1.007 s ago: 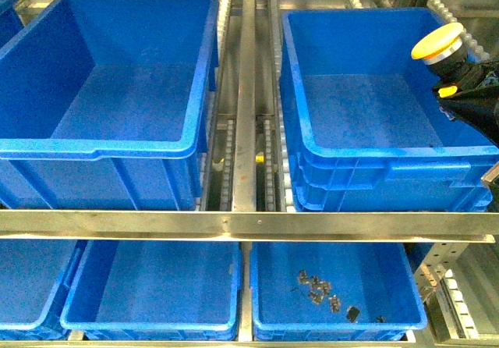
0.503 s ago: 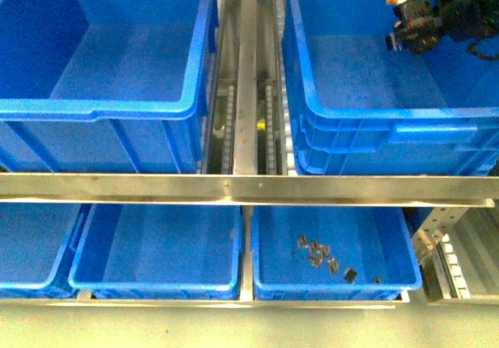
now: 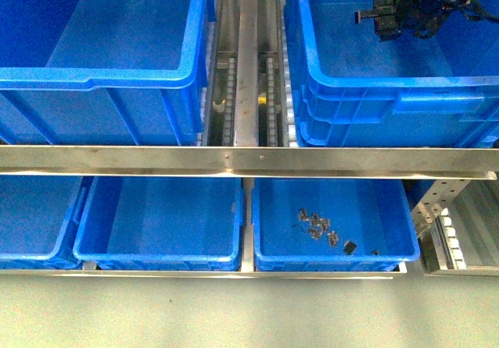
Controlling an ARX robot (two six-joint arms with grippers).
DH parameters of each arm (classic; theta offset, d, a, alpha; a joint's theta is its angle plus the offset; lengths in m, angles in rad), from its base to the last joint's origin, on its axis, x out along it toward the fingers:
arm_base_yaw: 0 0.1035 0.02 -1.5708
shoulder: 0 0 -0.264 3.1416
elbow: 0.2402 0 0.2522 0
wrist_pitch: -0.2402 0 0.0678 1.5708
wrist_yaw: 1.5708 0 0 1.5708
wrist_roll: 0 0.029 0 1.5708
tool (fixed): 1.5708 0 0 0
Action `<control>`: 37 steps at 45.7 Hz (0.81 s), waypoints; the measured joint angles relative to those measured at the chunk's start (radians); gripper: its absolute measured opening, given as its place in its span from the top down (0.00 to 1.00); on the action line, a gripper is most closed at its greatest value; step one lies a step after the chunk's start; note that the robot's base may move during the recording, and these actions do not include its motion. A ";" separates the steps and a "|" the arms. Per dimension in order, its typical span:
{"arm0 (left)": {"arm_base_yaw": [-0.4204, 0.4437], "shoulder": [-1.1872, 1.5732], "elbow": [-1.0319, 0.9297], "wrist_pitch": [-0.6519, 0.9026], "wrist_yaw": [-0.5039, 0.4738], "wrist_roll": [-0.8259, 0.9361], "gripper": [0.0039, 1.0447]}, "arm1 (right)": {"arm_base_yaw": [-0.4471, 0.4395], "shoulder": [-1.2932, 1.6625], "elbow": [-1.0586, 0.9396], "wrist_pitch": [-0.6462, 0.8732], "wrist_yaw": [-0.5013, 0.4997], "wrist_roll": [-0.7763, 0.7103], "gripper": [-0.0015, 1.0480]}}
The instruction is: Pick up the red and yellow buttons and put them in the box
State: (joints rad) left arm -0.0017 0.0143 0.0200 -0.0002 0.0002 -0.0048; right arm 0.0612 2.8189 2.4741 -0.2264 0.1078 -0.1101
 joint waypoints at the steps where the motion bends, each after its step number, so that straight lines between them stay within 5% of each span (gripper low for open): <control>1: 0.000 0.000 0.000 0.000 0.000 0.000 0.08 | 0.001 0.015 0.023 -0.012 0.005 0.007 0.68; 19: 0.000 0.000 0.000 0.000 0.000 0.000 0.08 | 0.021 0.174 0.343 -0.086 0.066 0.055 0.67; 27: 0.000 0.000 0.000 0.000 0.000 0.000 0.08 | 0.025 0.188 0.392 -0.093 0.064 0.063 0.47; 37: 0.000 0.000 0.000 0.000 0.000 0.000 0.08 | 0.023 0.189 0.416 -0.088 0.057 0.068 0.06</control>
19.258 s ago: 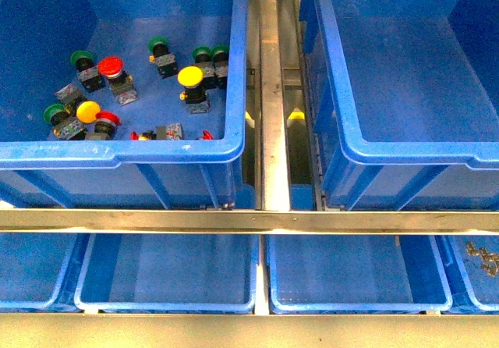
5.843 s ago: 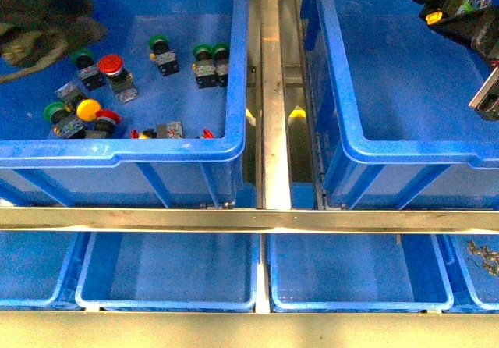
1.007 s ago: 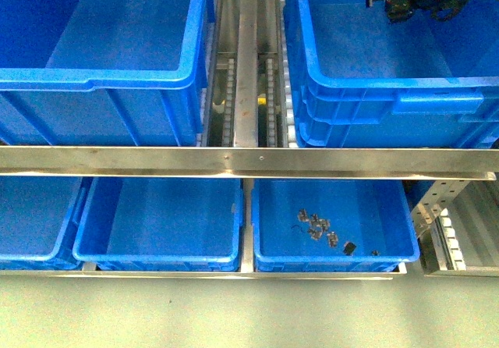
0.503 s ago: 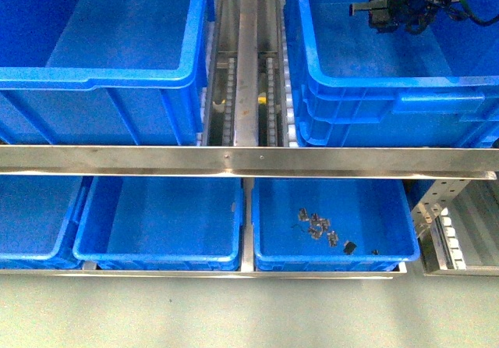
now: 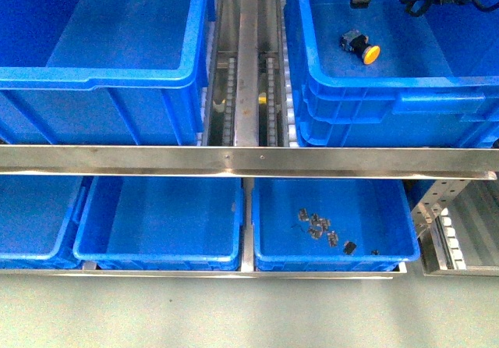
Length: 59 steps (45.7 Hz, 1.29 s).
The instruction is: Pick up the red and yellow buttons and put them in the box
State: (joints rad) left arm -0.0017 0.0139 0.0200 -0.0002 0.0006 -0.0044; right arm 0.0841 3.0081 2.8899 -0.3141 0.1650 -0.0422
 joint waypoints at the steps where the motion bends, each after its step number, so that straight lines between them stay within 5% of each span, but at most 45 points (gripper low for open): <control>1: 0.000 0.000 0.000 0.000 0.000 0.000 0.08 | -0.001 0.000 0.000 0.000 -0.002 0.004 0.01; 8: 0.000 0.000 0.000 0.000 0.000 0.000 0.08 | -0.011 -0.001 0.000 -0.003 -0.032 -0.004 0.15; 12: 0.000 0.000 0.000 0.000 0.000 0.000 0.08 | -0.020 -0.071 -0.124 0.094 -0.097 -0.014 0.06; 17: 0.000 0.000 0.000 0.000 0.000 0.000 0.08 | -0.031 -0.408 -0.693 0.439 -0.202 -0.042 0.07; 28: 0.000 0.000 0.000 0.000 0.000 0.000 0.08 | -0.064 -1.151 -1.660 0.689 -0.318 -0.011 0.07; 36: 0.000 0.000 0.000 0.000 0.000 0.000 0.08 | -0.114 -1.378 -2.068 0.660 -0.302 0.035 0.07; 43: 0.000 0.000 0.000 0.000 0.000 0.000 0.08 | -0.123 -1.402 -2.128 0.666 -0.292 0.063 0.07; 48: 0.000 0.000 0.000 0.000 0.000 0.000 0.08 | -0.102 -1.398 -2.238 1.043 -0.175 0.053 0.21; 53: 0.000 0.000 0.000 0.000 0.000 0.000 0.08 | -0.087 -1.439 -2.385 1.331 -0.169 0.050 0.40; 59: 0.000 0.000 0.000 0.000 0.000 0.000 0.08 | -0.085 -1.569 -2.516 1.381 -0.164 0.049 0.67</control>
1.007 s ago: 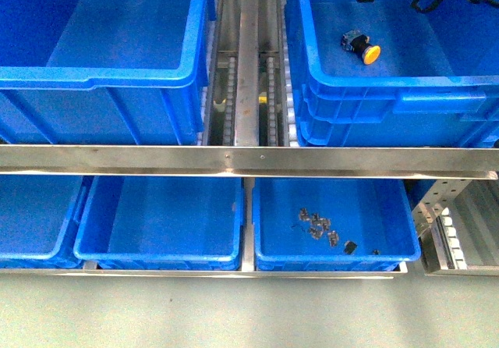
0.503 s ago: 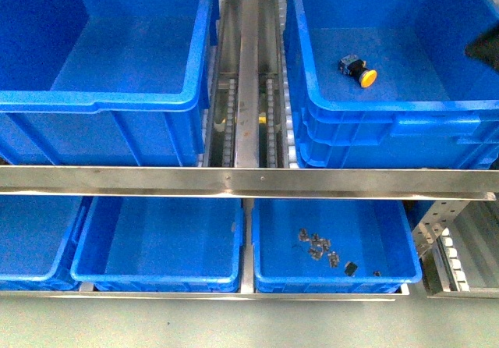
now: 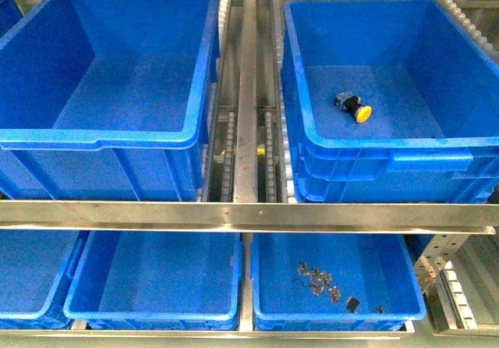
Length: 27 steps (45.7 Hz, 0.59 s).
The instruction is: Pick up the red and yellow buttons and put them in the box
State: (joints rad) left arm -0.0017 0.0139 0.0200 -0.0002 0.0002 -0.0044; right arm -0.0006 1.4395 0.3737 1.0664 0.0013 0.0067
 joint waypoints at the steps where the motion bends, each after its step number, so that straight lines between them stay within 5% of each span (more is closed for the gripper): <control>1: 0.000 0.000 0.000 0.000 0.000 0.000 0.08 | 0.000 -0.019 -0.023 0.000 0.000 0.000 0.72; 7: 0.000 0.000 0.000 0.000 0.000 0.000 0.08 | 0.000 -0.127 -0.131 -0.011 -0.001 -0.004 0.98; 11: 0.000 0.000 0.000 0.000 0.000 0.000 0.08 | 0.000 -0.162 -0.206 0.032 -0.001 -0.003 0.97; 27: 0.000 0.000 0.000 0.000 0.000 0.000 0.08 | 0.000 -0.487 -0.324 -0.180 -0.001 -0.003 0.97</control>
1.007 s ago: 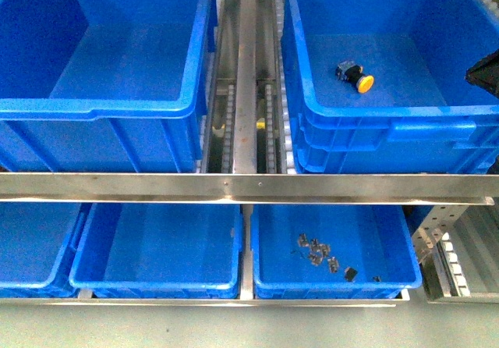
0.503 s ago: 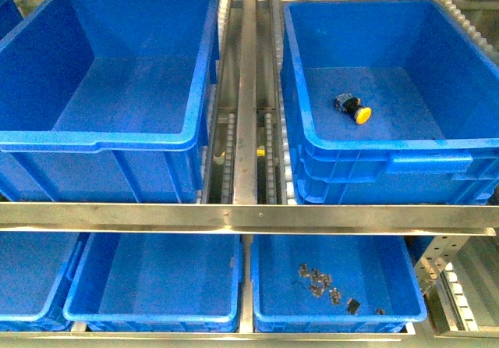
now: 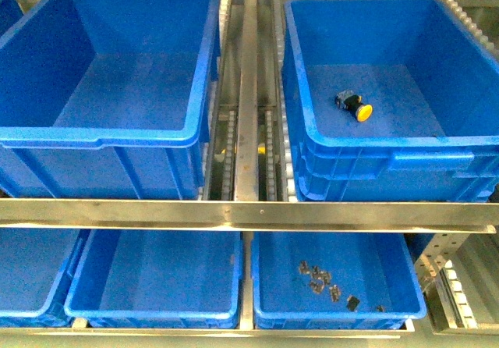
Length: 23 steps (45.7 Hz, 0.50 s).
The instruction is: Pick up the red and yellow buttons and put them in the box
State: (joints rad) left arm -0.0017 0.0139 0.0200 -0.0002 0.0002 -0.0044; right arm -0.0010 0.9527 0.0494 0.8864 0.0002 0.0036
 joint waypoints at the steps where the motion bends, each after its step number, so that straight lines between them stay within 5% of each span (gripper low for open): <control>1: 0.000 0.000 0.000 0.000 0.000 0.000 0.08 | 0.000 -0.016 -0.003 -0.012 0.000 0.000 0.97; 23: 0.000 0.000 0.000 0.000 0.000 0.000 0.08 | 0.000 -0.372 -0.028 -0.317 0.000 0.000 0.97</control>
State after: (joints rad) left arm -0.0017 0.0139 0.0200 -0.0006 0.0002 -0.0044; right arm -0.0010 0.5808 0.0212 0.5690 0.0006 0.0036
